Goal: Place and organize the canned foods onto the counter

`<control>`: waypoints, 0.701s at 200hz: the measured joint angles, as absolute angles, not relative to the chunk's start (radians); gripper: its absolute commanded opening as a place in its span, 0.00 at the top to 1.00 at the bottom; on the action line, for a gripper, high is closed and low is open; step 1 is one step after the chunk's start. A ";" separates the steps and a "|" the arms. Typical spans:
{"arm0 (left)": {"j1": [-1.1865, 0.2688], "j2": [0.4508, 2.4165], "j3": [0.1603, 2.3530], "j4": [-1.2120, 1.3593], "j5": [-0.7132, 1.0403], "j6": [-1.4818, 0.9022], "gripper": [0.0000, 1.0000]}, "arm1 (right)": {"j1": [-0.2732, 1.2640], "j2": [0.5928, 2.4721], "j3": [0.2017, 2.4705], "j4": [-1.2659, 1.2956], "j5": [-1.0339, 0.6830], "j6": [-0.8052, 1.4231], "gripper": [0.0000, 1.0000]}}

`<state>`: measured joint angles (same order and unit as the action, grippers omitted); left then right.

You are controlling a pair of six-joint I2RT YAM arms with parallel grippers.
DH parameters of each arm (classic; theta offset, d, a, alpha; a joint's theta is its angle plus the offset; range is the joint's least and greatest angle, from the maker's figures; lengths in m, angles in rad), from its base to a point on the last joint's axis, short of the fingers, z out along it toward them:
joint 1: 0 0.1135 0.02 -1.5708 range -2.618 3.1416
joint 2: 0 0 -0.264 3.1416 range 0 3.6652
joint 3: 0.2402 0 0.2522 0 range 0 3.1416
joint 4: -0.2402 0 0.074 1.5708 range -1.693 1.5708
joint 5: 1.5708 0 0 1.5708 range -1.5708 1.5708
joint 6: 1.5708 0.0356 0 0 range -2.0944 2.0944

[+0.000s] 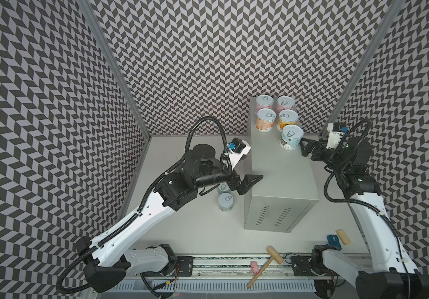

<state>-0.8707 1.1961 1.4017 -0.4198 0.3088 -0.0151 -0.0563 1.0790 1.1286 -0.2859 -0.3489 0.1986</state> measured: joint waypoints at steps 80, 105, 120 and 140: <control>-0.871 1.197 1.402 -0.420 0.309 -0.015 0.00 | -0.041 1.079 1.129 -0.286 -0.343 0.189 0.01; -0.871 1.198 1.402 -0.420 0.306 -0.015 0.00 | -0.041 1.079 1.139 -0.297 -0.325 0.184 0.01; -0.871 1.203 1.404 -0.419 0.292 -0.016 0.00 | -0.041 1.079 1.151 -0.311 -0.306 0.184 0.01; -0.871 1.233 1.427 -0.423 0.249 -0.020 0.00 | -0.041 1.079 1.175 -0.323 -0.279 0.183 0.01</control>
